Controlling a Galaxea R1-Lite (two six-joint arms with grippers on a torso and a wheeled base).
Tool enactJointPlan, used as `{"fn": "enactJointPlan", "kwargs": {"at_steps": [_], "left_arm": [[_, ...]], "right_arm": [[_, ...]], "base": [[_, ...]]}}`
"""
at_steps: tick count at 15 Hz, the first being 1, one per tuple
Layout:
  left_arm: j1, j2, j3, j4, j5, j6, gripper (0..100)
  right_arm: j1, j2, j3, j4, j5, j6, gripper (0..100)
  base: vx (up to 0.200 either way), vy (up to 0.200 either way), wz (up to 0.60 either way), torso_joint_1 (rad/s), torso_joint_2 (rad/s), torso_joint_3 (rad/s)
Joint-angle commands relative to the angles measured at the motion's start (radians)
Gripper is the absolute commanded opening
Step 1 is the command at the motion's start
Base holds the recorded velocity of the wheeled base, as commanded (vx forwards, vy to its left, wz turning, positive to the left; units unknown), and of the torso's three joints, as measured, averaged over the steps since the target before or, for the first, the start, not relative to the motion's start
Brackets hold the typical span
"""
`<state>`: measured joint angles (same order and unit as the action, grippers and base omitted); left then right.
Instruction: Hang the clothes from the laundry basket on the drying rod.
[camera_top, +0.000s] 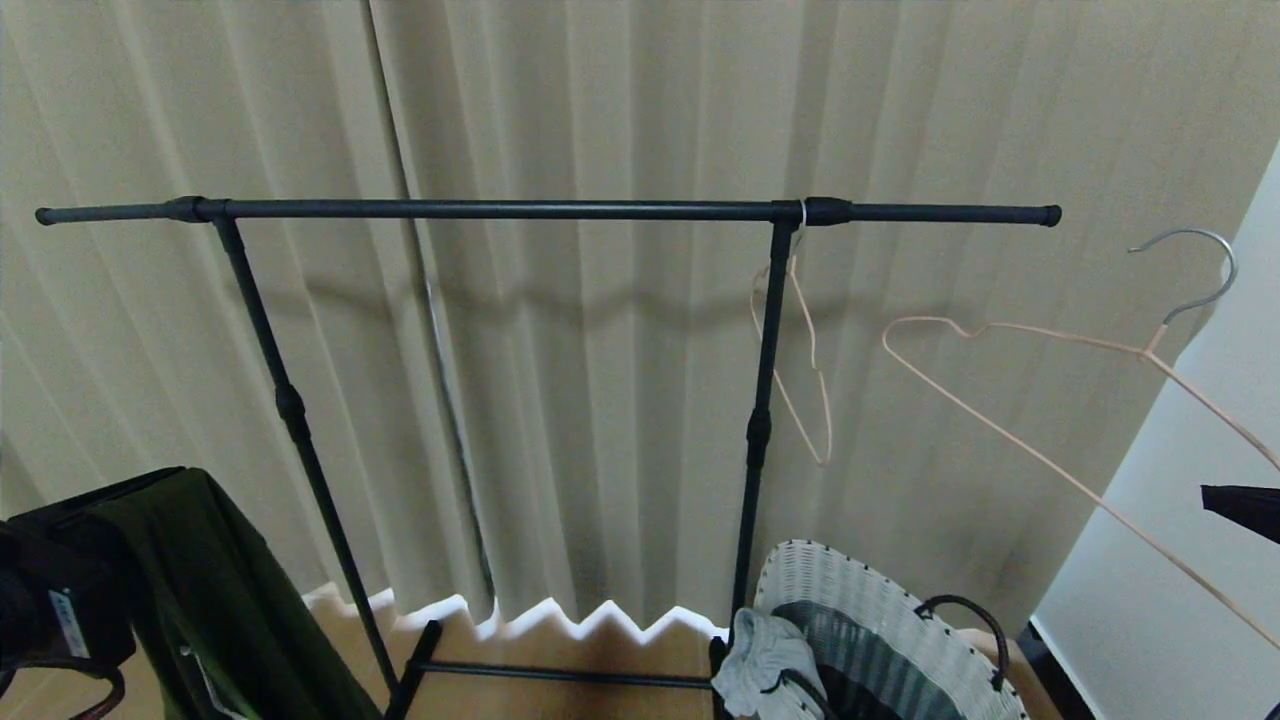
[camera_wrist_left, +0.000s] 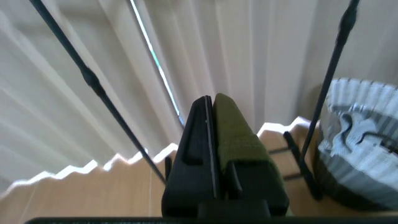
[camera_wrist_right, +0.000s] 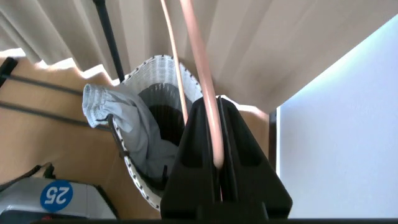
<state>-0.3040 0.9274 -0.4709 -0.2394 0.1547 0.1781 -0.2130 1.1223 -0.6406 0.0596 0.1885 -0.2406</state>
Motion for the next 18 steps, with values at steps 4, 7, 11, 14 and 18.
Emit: {"fn": "enactJointPlan", "kwargs": {"at_steps": [4,7,11,14,18], "left_arm": [[0.0,0.001,0.011,0.0,0.0,-0.002,0],[-0.001,0.002,0.011,0.0,-0.001,-0.002,0],[-0.001,0.008,0.012,0.0,-0.001,-0.003,0],[-0.001,0.011,0.012,0.002,-0.001,-0.003,0],[-0.004,0.025,0.012,0.002,-0.001,-0.002,0]], "right_arm": [[0.0,-0.012,0.006,0.0,0.006,0.004,0],[0.0,-0.045,0.003,-0.001,0.009,0.03,0],[0.003,-0.067,0.004,-0.049,0.037,0.107,0],[0.01,-0.067,0.004,-0.072,0.086,0.158,0],[0.012,-0.068,0.01,-0.073,0.131,0.162,0]], "base": [[0.0,0.0,0.0,0.0,0.0,0.0],[0.0,0.0,0.0,0.0,0.0,0.0],[0.0,0.0,0.0,0.0,0.0,0.0],[0.0,0.0,0.0,0.0,0.0,0.0],[0.0,0.1,0.0,0.0,0.0,0.002]]}}
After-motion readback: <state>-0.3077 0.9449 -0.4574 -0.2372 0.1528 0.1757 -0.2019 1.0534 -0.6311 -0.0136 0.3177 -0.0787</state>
